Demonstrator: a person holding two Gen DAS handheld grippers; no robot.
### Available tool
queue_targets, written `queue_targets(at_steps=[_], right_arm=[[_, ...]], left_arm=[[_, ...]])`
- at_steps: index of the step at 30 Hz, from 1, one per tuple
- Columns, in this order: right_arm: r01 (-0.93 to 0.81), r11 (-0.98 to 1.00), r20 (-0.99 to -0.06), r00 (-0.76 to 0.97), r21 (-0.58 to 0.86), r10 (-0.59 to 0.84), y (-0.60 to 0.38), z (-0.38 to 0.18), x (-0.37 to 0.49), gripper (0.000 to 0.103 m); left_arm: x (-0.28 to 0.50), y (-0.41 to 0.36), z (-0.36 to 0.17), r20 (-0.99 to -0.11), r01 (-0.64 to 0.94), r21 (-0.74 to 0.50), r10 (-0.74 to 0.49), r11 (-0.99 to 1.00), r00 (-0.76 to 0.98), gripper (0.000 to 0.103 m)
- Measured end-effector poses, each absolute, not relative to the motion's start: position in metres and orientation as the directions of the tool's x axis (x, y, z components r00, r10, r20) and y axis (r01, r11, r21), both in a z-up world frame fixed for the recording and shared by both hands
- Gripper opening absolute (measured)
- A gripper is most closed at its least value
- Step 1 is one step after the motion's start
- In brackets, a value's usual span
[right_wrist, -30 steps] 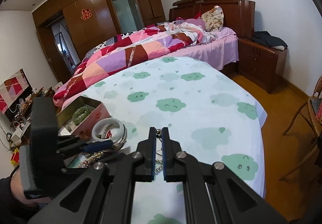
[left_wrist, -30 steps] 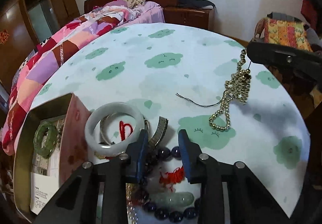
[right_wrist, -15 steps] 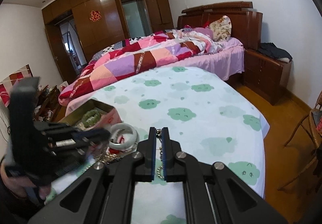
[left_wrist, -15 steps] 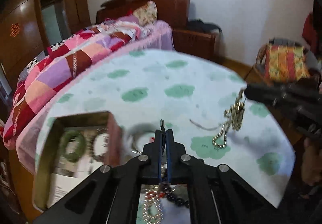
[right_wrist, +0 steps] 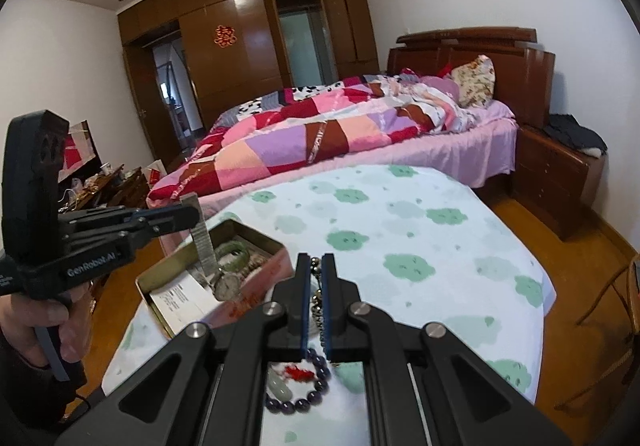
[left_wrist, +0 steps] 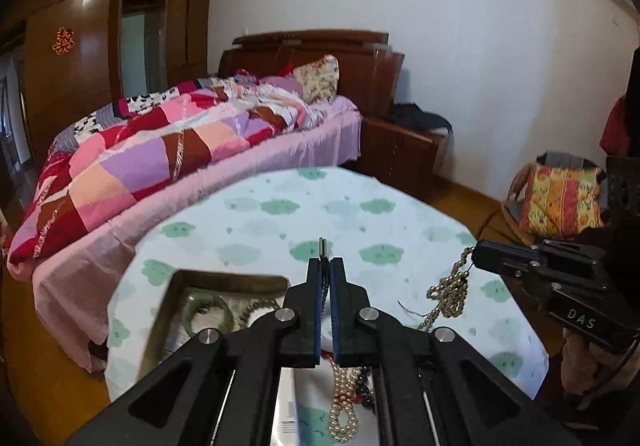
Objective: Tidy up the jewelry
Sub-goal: 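Lower the pearl necklace and gold chain into the tin and open both grippers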
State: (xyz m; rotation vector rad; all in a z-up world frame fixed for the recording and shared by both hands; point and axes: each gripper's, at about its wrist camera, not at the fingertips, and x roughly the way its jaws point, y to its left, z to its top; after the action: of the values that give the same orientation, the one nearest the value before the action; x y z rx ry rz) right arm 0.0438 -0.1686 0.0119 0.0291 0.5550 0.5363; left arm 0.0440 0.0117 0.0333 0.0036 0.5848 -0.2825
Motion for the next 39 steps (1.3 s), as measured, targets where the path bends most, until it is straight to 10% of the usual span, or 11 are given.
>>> queue_targets(at_steps=[39], right_arm=[[-0.686,0.727,-0.523,0.604,0.042,0.601,-0.012,0.037,0.077,0.007]], left_arm=[[0.071,0.118,0.011,-0.574,0.058,-0.096,-0.103,0.994,0.813,0.002]])
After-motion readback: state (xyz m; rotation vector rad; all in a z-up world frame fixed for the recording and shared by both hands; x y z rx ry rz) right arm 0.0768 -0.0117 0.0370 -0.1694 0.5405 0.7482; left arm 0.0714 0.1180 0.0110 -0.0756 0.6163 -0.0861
